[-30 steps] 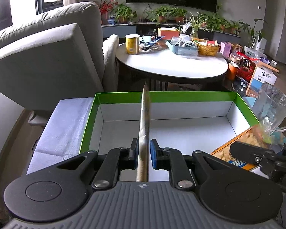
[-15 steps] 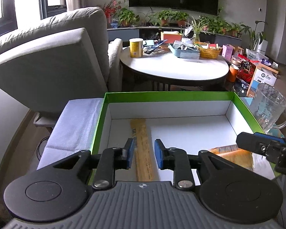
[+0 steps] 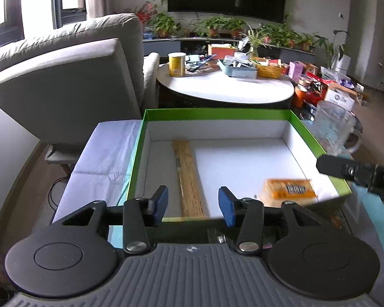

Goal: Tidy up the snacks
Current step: 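Grasp the pink bag of dark snacks with the right tool while the left returns to the pile, then grasp the pink-and-blue candy packet with the left tool while the right holds the pink bag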

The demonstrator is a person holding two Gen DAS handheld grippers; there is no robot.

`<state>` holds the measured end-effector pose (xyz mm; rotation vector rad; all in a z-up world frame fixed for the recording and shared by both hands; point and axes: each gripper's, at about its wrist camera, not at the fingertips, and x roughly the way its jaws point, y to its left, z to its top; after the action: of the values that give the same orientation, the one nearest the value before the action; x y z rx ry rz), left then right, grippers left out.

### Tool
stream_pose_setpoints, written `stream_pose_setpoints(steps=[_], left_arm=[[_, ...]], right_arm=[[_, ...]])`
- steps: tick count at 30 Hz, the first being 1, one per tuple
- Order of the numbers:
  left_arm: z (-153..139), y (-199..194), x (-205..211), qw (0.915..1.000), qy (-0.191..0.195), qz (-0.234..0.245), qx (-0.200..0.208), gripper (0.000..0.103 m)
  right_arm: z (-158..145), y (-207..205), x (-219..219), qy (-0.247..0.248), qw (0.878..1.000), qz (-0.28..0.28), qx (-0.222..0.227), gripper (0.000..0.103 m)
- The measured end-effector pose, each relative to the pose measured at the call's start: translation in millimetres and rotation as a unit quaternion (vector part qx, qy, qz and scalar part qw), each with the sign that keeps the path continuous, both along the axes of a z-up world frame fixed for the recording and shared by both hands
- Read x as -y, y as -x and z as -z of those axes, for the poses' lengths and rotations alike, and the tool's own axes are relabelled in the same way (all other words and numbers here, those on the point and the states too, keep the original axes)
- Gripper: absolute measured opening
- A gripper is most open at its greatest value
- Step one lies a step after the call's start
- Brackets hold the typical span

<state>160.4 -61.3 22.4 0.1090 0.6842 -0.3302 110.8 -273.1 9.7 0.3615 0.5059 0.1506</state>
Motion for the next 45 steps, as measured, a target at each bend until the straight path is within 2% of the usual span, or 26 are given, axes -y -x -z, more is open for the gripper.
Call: stream_pose_setpoints(steps=[4, 19, 24, 30, 37, 45], left_arm=[[2, 10, -7, 0.9999, -0.01, -0.007, -0.004, 0.041], [15, 35, -66, 0.997, -0.003, -0.073, -0.028, 0.041], [22, 45, -72, 0.9971, 0.019, -0.054, -0.049, 0.041], [36, 54, -73, 0.9964, 0.019, -0.041, -0.072, 0.041], [43, 52, -87, 0.9946, 0.028, -0.058, -0.082, 0.041], [42, 52, -87, 0.9947, 0.038, -0.048, -0.082, 0.041]], right_arm=[[-1, 13, -1, -0.012, 1.0, -0.012, -0.002, 0.058], [9, 33, -46, 0.013, 0.997, -0.07, -0.012, 0.058], [16, 30, -61, 0.027, 0.996, -0.085, -0.029, 0.058], [28, 20, -75, 0.023, 0.994, -0.088, -0.059, 0.058], [36, 12, -88, 0.028, 0.992, -0.093, -0.078, 0.058], [44, 2, -102, 0.046, 0.99, -0.096, -0.096, 0.058]])
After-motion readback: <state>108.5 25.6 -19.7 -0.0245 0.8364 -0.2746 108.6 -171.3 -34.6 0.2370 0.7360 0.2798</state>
